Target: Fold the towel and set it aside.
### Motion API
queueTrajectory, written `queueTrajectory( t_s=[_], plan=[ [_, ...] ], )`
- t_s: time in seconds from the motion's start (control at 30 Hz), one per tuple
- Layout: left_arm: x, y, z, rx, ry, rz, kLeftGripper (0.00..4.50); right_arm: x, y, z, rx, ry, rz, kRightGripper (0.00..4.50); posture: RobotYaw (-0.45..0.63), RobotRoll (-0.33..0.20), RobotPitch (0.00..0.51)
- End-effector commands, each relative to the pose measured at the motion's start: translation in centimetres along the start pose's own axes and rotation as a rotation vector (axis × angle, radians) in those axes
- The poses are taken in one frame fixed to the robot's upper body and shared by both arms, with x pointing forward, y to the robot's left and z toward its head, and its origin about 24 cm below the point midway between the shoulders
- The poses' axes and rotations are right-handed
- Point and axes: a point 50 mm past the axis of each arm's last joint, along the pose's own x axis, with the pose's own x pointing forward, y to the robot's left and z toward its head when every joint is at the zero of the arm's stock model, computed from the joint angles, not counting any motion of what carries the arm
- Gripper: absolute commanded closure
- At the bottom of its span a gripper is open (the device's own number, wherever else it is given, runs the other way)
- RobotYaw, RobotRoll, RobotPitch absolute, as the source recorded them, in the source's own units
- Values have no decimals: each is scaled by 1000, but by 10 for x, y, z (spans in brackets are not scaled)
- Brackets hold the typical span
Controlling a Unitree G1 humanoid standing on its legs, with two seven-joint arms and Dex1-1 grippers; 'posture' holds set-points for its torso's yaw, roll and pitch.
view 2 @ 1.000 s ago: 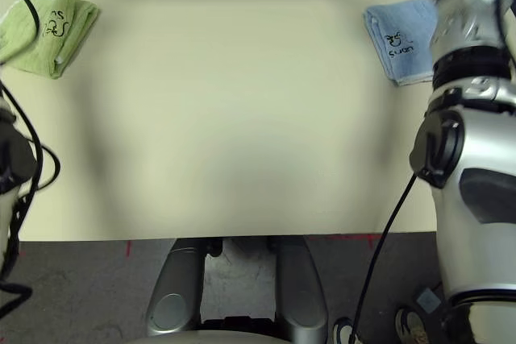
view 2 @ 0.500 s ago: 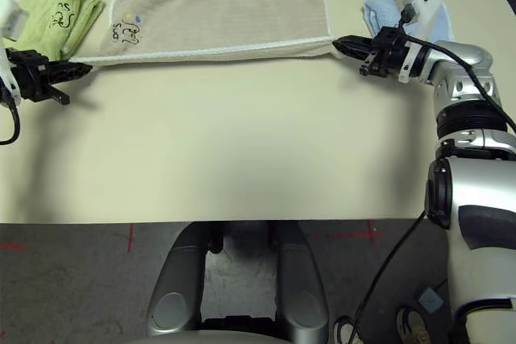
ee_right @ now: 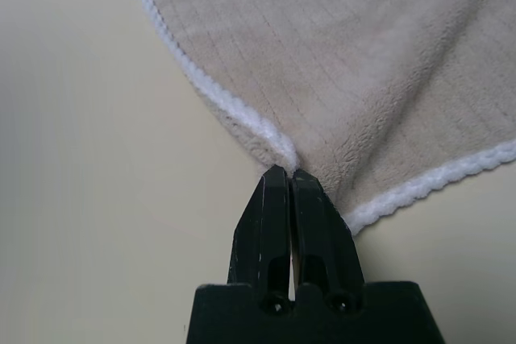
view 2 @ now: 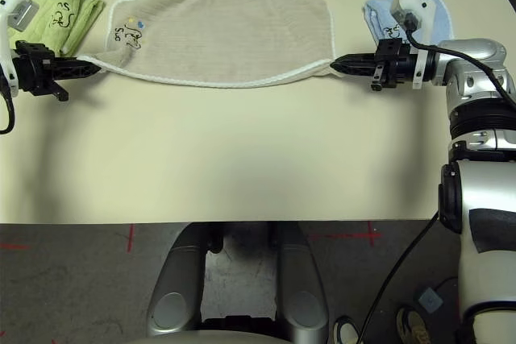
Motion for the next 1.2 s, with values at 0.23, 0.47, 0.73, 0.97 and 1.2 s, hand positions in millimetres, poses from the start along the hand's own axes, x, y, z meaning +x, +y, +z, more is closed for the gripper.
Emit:
queueTrajectory(
  t_s=[0.23,0.47,0.73,0.97,1.2],
  plan=[
    [-37,-19,-7,95,233,-257,4484,-19,10,-10,-41,98,103,4500,87,0,424],
    [-37,-11,-6,205,320,-246,4484,-32,21,-13,-62,148,160,4500,89,0,425],
    [-32,-11,4,302,384,-272,4484,-37,36,-10,19,189,258,4500,85,0,425],
    [-30,-29,11,261,405,-373,4484,-37,47,-13,-42,336,364,4500,86,0,425],
    [-25,-35,19,219,396,-417,4484,-38,47,-13,-82,417,396,4500,75,0,424]
  ],
)
